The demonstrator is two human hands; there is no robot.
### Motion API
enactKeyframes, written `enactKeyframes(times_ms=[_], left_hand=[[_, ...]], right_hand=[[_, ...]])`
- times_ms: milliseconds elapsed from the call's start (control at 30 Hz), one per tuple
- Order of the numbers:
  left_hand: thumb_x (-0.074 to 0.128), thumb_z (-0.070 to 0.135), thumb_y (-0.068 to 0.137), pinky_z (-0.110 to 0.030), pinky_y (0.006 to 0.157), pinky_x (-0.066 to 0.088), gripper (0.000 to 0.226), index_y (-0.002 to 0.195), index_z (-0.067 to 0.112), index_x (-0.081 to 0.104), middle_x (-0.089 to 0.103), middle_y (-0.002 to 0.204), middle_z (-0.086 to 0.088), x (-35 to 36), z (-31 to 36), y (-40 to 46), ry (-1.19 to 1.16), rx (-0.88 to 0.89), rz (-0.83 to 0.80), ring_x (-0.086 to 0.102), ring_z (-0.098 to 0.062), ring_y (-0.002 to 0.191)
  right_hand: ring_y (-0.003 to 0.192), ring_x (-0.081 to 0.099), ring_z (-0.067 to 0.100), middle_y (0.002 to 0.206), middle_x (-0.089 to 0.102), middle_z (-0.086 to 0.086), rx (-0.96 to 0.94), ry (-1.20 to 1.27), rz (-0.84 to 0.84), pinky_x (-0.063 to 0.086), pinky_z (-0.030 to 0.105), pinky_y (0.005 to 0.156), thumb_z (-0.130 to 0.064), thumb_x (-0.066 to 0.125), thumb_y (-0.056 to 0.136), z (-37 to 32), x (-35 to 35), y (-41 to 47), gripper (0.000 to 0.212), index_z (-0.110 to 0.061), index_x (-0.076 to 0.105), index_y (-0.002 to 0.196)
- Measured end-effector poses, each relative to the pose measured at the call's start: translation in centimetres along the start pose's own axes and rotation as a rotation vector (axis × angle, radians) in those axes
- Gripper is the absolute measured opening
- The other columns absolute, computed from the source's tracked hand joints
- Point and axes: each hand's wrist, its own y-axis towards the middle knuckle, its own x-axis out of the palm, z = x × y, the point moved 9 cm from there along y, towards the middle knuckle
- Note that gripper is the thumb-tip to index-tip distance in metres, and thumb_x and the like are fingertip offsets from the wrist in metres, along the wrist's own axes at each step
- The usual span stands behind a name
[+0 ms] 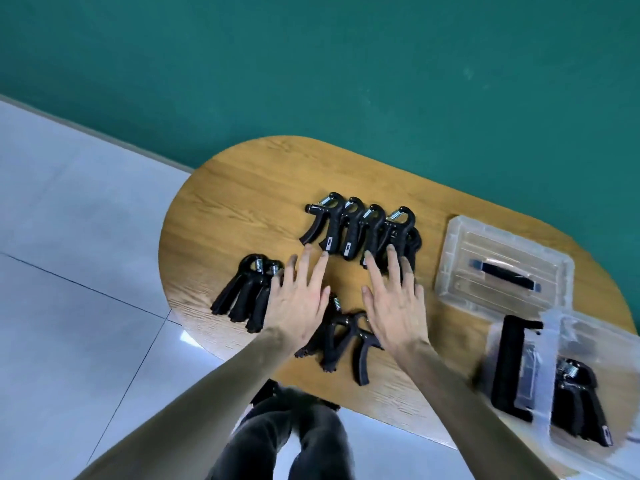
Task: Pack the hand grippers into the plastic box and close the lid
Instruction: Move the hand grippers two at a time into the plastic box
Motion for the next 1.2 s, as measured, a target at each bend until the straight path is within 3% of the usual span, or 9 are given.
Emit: enactKeyframes(times_ms=[267,367,500,700,900,1033,1200], left_hand=[[0.009,0.049,0.103,-0.058,0.121,0.013,0.065,0.158,0.025,-0.017,-0.009,0.168,-0.012,4.2,-8.8,1.8,0.058,-0.135,-0.043,0.004,-0.034,0.154],[0.007,0.055,0.103,-0.059,0.123,0.006,0.067,0.16,0.022,-0.007,-0.014,0.168,-0.011,5.2,-11.2,2.0,0.032,-0.157,-0.012,-0.004,-0.033,0.154],[0.01,0.066,0.099,-0.058,0.122,0.001,0.075,0.161,0.025,-0.002,-0.013,0.168,-0.009,7.0,-14.2,2.5,-0.043,-0.19,-0.021,-0.002,-0.033,0.155],[0.006,0.071,0.098,-0.06,0.122,0.012,0.076,0.16,0.03,-0.01,-0.015,0.168,-0.009,8.2,-14.7,3.0,-0.215,-0.213,-0.006,0.002,-0.032,0.155],[-0.006,0.08,0.088,-0.059,0.115,0.027,0.087,0.159,0.03,-0.014,-0.021,0.167,-0.005,8.1,-15.1,3.0,-0.218,-0.206,-0.039,0.016,-0.036,0.15],[0.003,0.078,0.093,-0.063,0.118,0.021,0.084,0.16,0.03,-0.009,-0.02,0.168,-0.001,8.2,-15.4,2.5,-0.289,-0.197,-0.013,0.01,-0.03,0.153],[0.003,0.069,0.099,-0.056,0.121,0.018,0.074,0.161,0.029,-0.001,-0.016,0.169,-0.001,7.7,-15.8,1.5,-0.292,-0.162,0.018,0.005,-0.023,0.155]], right_hand=[[0.144,0.029,0.042,0.166,0.011,0.017,-0.042,0.048,-0.016,0.044,0.055,0.101,-0.038,0.037,0.103,-4.9,3.6,6.3,0.059,-0.022,0.021,0.157],[0.145,0.025,0.045,0.166,0.008,0.018,-0.058,0.059,-0.014,0.042,0.059,0.103,-0.036,0.035,0.103,-6.5,4.3,8.8,0.057,-0.019,0.021,0.156],[0.149,0.016,0.047,0.166,0.002,0.017,-0.065,0.063,0.016,0.036,0.061,0.11,-0.035,0.036,0.104,-7.4,5.0,12.6,0.059,-0.02,0.016,0.157],[0.151,0.0,0.047,0.167,-0.003,0.015,-0.04,0.064,0.007,0.026,0.063,0.116,-0.041,0.044,0.101,-8.1,6.9,16.7,0.066,-0.022,0.014,0.157],[0.148,-0.001,0.053,0.166,-0.002,0.017,0.051,0.03,-0.025,0.021,0.064,0.117,-0.047,0.05,0.097,-9.1,7.5,18.7,0.072,-0.021,0.018,0.156],[0.146,-0.012,0.057,0.166,-0.007,0.016,0.031,0.056,-0.062,0.025,0.063,0.116,-0.038,0.054,0.096,-10.2,7.8,19.0,0.075,-0.019,0.015,0.157],[0.148,-0.015,0.049,0.166,-0.017,0.014,-0.035,0.086,-0.111,0.022,0.061,0.119,-0.034,0.055,0.093,-11.3,8.3,18.6,0.084,-0.02,0.006,0.16]])
